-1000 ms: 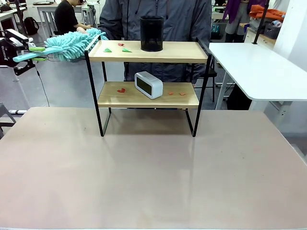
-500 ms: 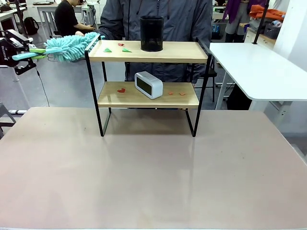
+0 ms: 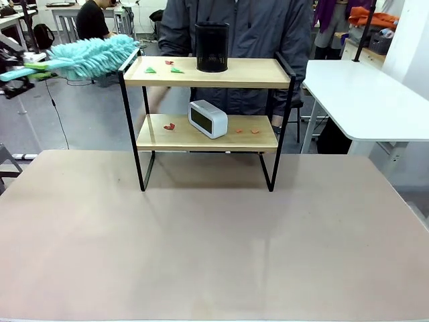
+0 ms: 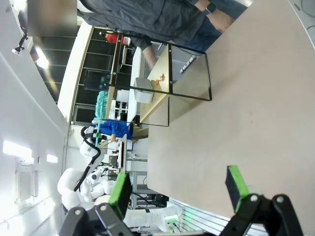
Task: Clean the shelf.
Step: Pick up the Duster from the human.
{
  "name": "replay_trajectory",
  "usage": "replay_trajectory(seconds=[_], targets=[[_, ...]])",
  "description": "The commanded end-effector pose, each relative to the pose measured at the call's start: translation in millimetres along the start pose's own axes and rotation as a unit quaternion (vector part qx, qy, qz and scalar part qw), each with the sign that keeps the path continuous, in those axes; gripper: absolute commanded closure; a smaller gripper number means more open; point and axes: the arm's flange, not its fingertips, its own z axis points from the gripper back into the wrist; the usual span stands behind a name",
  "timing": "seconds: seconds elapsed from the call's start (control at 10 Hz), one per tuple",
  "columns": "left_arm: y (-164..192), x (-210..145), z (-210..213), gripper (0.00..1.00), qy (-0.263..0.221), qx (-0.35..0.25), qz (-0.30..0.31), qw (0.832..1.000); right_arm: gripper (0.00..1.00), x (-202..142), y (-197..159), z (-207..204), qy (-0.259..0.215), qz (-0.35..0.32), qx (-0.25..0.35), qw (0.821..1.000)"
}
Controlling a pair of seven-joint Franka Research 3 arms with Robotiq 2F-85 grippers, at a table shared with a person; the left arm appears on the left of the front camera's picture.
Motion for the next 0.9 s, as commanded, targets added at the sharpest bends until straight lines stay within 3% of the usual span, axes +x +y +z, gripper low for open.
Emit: replay_trajectory(seconds=[0.0, 0.2, 0.4, 0.6, 0.8], targets=[[-32.5, -76.1, 26.9, 1.0, 0.043, 0.088, -0.097, 0.991, 0.0, 3.7, 1.8, 0.1, -0.005, 0.013, 0.007, 1.0], [-38.3, -145.4, 49.7, 1.0, 0.07, 0.163, -0.155, 0.972, 0.0, 3.7, 1.8, 0.1, -0.005, 0.013, 0.007, 1.0], [-27.9, -197.3, 67.0, 1.0, 0.08, 0.177, -0.216, 0.957, 0.0, 3.7, 1.8, 0.1, -0.005, 0.013, 0.007, 1.0], [-13.2, -224.3, 77.2, 1.0, 0.082, 0.174, -0.256, 0.947, 0.0, 3.7, 1.8, 0.1, -0.005, 0.013, 0.007, 1.0], [0.3, -218.3, 77.9, 1.0, 0.092, 0.187, -0.216, 0.954, 0.0, 3.7, 1.8, 0.1, -0.005, 0.013, 0.007, 1.0]])
